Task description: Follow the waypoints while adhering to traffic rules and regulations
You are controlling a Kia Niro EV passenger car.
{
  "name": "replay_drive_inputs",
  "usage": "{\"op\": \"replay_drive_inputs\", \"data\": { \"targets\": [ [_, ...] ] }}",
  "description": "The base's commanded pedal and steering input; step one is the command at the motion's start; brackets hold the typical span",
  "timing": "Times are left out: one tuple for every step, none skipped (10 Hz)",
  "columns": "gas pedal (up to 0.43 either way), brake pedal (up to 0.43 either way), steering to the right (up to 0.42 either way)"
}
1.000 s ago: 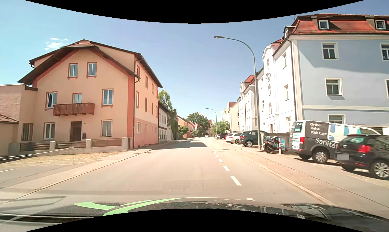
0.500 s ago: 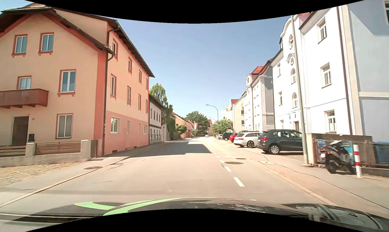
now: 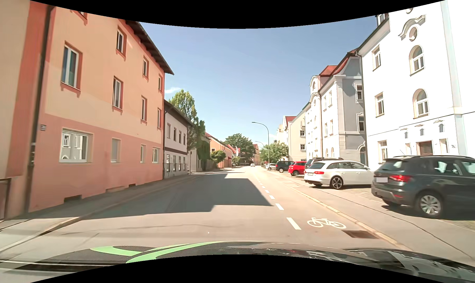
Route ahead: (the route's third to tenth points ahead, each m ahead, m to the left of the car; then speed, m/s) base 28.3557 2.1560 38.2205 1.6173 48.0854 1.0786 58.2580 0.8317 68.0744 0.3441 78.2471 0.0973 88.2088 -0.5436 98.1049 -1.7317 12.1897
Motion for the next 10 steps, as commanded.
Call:
{"op": "replay_drive_inputs", "data": {
  "targets": [
    [0.110, 0.000, 0.003],
    [0.110, 0.000, 0.003],
    [0.110, 0.000, 0.003],
    [0.110, 0.000, 0.003],
    [0.110, 0.000, 0.003],
    [0.110, 0.000, 0.003],
    [0.110, 0.000, 0.003],
    [0.110, 0.000, 0.003],
    [0.110, 0.000, 0.003],
    [0.110, 0.000, 0.002]
  ]
}}
